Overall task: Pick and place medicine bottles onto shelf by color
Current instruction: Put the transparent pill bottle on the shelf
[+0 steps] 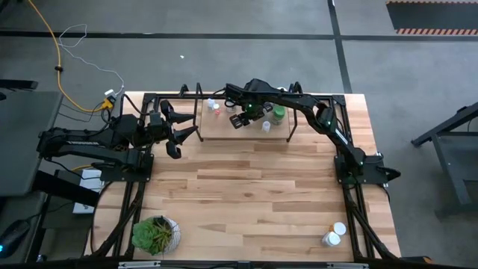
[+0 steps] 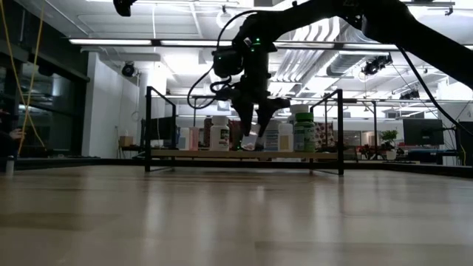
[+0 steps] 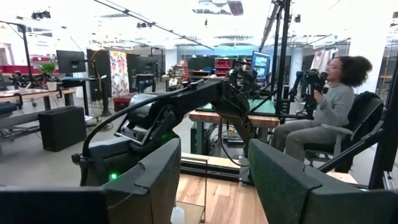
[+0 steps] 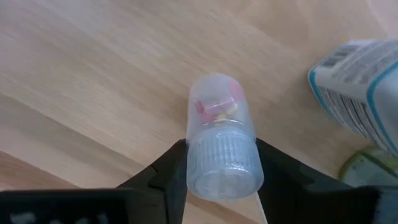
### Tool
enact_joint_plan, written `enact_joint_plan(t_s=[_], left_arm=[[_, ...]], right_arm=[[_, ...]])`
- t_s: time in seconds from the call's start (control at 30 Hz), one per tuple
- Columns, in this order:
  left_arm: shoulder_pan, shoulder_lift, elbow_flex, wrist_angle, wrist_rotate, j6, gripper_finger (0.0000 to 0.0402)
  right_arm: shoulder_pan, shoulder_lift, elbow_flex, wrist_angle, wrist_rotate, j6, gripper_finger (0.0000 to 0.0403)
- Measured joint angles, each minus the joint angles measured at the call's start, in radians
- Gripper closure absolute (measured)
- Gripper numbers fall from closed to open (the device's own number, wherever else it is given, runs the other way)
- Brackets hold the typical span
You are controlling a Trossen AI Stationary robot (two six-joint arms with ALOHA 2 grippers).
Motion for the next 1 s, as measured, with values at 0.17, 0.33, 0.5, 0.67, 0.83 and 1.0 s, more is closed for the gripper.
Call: enact_joint_plan(t_s=[0.17, 0.33, 0.5, 0.67, 0.83, 1.0], left_arm=[[0.0, 0.0, 0.0, 0.0, 0.0, 0.0, 0.0222], [0.0, 0.0, 0.0, 0.0, 0.0, 0.0, 0.0222], [0.0, 0.0, 0.0, 0.0, -0.002, 0.0, 0.0222], [0.0, 0.0, 0.0, -0.001, -0.023, 0.0, 0.0222], [0.0, 0.0, 0.0, -0.001, -0.023, 0.0, 0.0222], [0.0, 0.0, 0.0, -0.002, -0.023, 0.0, 0.0222]], right_arm=[[0.0, 0.0, 0.0, 0.016, 0.019, -0.002, 0.0219], [-0.001, 0.0, -0.001, 0.017, 0.048, -0.025, 0.0185], [-0.002, -0.004, -0.001, 0.031, 0.075, -0.056, 0.0174], [-0.001, -0.004, -0.001, 0.036, 0.075, -0.088, 0.0174], [0.01, -0.02, -0.002, 0.032, 0.076, -0.145, 0.0174], [0.069, -0.072, -0.002, 0.032, 0.123, -0.221, 0.0174]])
